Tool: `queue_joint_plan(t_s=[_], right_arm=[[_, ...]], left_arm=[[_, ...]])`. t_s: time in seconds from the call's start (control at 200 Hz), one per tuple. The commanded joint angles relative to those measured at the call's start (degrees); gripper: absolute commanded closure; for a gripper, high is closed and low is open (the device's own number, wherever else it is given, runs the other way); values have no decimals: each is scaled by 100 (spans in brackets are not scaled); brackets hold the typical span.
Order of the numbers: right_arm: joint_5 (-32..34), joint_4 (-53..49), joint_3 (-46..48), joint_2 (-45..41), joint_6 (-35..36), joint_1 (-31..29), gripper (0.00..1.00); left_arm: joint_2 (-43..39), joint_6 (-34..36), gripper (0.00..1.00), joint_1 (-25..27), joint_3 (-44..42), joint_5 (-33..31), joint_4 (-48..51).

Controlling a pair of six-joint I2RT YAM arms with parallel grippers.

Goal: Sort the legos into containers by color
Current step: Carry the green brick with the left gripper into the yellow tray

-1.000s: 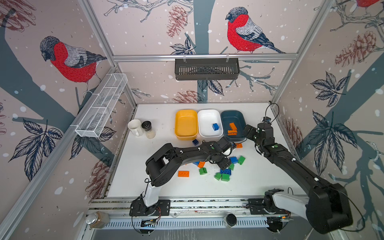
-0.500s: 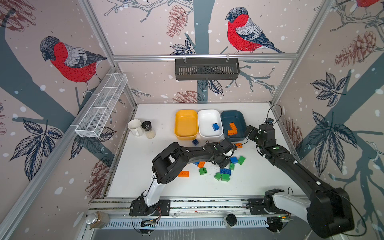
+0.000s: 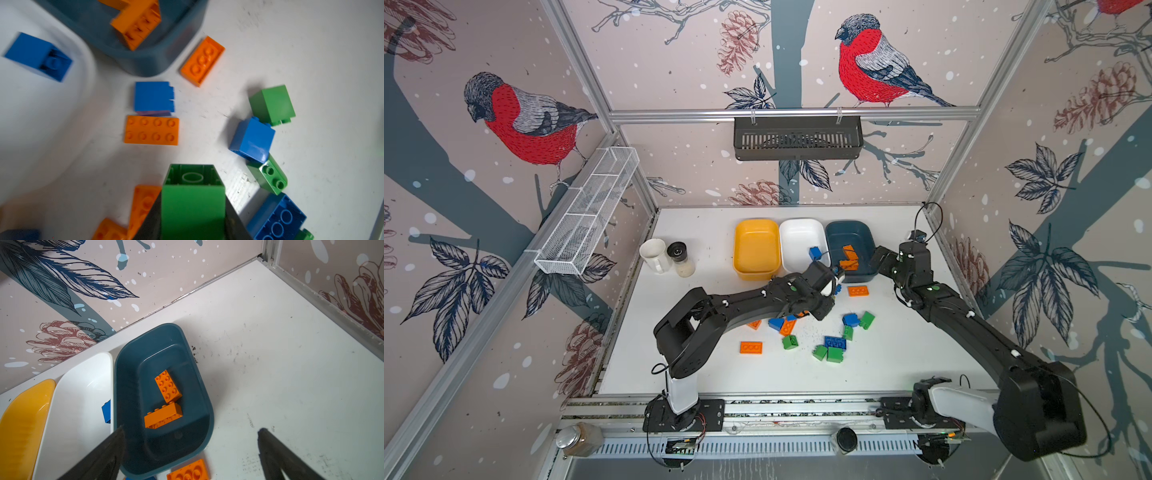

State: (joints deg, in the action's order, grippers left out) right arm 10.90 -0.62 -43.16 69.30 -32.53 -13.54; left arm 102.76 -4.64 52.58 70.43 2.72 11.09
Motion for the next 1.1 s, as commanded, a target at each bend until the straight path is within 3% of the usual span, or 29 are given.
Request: queue_joint_plan(t_s=[0.0, 0.135, 0.375, 0.585, 0.745, 0.825, 0.935, 1.096], right_arm=[[-238, 14, -145, 130, 145, -89, 0], [-281, -174, -212, 224, 273, -306, 1], [-367, -766, -121, 225, 313, -556, 1], [-537, -1124, 37, 200, 294, -905, 0], [-608, -1533, 185, 139, 305, -1214, 0], [-1011, -1591, 338, 98, 330, -1282, 0], [-1651, -1659, 483, 170, 341, -1337, 4], [-1565, -1831, 563, 377, 276, -1541, 9]], left_arm=[[-346, -298, 76, -250, -134, -449, -416], [-612, -400, 76, -572, -271, -1114, -630], [-748, -919, 78, -1221, -461, -1595, -1036], [-411, -1455, 77, -1857, -261, -2134, -1053], [-58, -2111, 76, -2462, -38, -1592, -996], [168, -2226, 76, -2605, 107, -1439, -948], [425, -2332, 69, -2684, 418, -1490, -705], [469, -2343, 50, -2683, 502, -1451, -775]])
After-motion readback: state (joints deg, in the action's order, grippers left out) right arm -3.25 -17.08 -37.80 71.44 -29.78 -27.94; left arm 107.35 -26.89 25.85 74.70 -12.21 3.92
